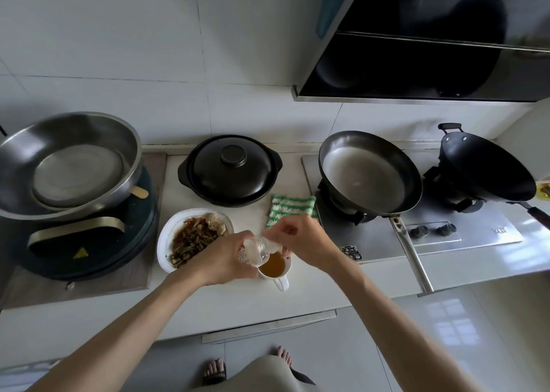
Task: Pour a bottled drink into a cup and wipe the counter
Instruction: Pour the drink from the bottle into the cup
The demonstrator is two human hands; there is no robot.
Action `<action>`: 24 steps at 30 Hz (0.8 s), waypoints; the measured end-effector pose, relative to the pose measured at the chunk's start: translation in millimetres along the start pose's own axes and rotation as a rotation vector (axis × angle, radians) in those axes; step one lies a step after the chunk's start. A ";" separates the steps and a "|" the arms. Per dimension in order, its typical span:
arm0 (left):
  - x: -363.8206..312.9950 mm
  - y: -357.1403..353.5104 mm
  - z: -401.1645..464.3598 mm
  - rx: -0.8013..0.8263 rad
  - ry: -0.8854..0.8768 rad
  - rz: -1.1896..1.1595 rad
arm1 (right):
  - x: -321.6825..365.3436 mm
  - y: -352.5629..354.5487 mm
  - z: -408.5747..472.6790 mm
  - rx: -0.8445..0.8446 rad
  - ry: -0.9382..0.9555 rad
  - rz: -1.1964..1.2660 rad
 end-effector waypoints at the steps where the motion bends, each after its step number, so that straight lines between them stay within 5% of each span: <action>1: -1.0 1.3 0.2 -0.043 -0.007 0.051 | -6.6 -5.7 3.2 -0.028 -0.070 -0.031; 4: -1.8 -2.9 0.9 -0.072 -0.016 0.078 | -14.6 -27.2 6.9 -0.029 -0.161 -0.141; 7: -0.3 -7.8 -1.3 0.064 0.010 -0.097 | 15.8 -22.7 -0.2 -0.124 0.161 -0.481; 12: -15.4 -1.2 -17.9 0.251 -0.069 -0.215 | 70.0 -15.9 -33.1 -0.214 0.691 -0.586; 18: -18.4 8.6 -15.9 0.078 -0.076 -0.138 | 69.2 -19.5 -21.6 -0.300 0.555 -0.626; 24: 10.4 -13.5 -7.0 -0.071 0.018 -0.078 | 28.4 -42.7 8.0 -0.180 0.318 -0.675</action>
Point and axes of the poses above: each hand's wrist, its own z-axis towards the middle knuckle, its own y-axis out of the back of the hand, x = y × z, the point moved 8 cm from there along z, towards the middle knuckle, and after that the axes turned 6 degrees about z, right-handed, at the moved point
